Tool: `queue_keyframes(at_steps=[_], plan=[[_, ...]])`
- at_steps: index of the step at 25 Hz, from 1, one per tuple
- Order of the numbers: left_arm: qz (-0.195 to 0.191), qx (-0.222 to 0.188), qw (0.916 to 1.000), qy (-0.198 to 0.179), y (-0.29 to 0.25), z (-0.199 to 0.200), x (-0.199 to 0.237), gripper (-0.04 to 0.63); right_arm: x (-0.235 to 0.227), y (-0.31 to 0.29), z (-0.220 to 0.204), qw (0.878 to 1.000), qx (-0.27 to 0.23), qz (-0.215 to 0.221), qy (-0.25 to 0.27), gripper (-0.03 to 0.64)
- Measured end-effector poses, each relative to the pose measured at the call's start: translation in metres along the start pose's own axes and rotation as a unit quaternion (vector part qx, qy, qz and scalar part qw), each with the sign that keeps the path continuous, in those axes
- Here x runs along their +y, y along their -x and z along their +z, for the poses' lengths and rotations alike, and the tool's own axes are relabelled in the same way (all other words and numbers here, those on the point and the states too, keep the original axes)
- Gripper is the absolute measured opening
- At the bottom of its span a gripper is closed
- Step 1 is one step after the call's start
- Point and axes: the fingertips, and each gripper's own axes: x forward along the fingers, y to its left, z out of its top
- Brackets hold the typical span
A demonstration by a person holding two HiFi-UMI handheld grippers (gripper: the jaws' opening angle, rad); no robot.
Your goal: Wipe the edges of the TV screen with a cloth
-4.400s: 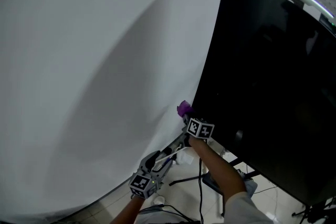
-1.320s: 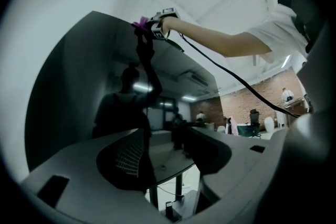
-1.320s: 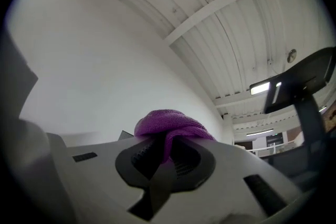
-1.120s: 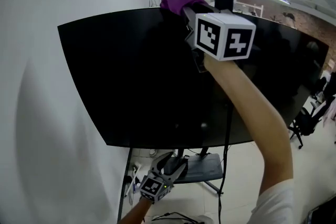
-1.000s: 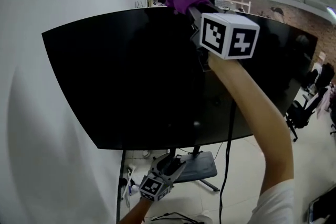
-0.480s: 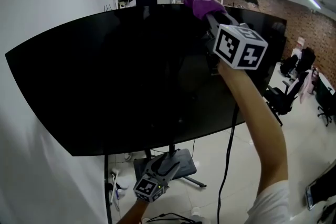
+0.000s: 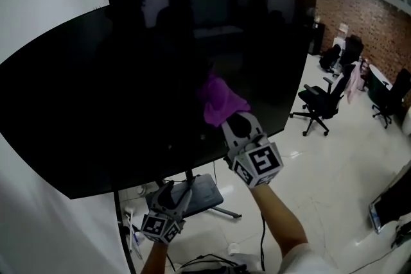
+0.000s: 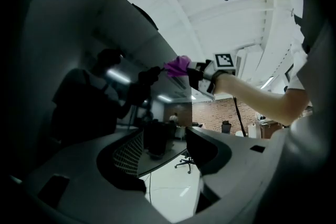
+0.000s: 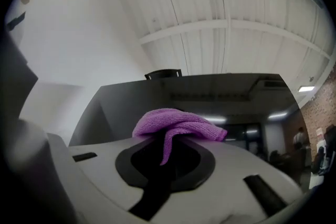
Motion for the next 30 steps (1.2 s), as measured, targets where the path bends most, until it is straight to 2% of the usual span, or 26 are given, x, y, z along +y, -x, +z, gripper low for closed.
queue_keyframes(at_steps=[4,7,11,14,18,21,25,27,30], plan=[[0.025,0.004,0.9994,-0.022,0.008,0.002,0.006,0.232,0.046,0.046,-0.075,0.998,0.047,0.016,-0.024,0.044],[0.042,0.007,0.9989,-0.018,0.014,-0.007,0.010,0.232,0.084,0.068,-0.137,0.994,0.099,0.041,-0.036,0.044],[0.062,0.026,0.9978,-0.002,0.014,-0.022,0.016,0.232,0.107,0.087,-0.192,0.983,0.141,0.041,-0.110,0.043],[0.076,0.023,0.9967,0.016,0.023,-0.019,0.020,0.232,0.120,0.100,-0.204,0.979,0.156,0.028,-0.130,0.041],[0.096,0.018,0.9951,0.010,0.040,-0.014,0.031,0.232,0.125,0.113,-0.226,0.978,0.165,0.001,-0.131,0.038],[0.106,0.020,0.9941,0.007,0.047,-0.019,0.036,0.232,0.134,0.112,-0.237,0.976,0.171,0.006,-0.132,0.038],[0.118,0.030,0.9925,0.012,0.060,-0.023,0.039,0.232,0.153,0.107,-0.228,0.973,0.182,0.032,-0.137,0.038],[0.123,0.027,0.9920,0.011,0.065,-0.017,0.048,0.232,0.149,0.104,-0.226,0.975,0.179,0.034,-0.129,0.038],[0.134,0.019,0.9908,0.008,0.070,-0.008,0.064,0.232,0.122,0.103,-0.234,0.980,0.166,0.007,-0.112,0.038]])
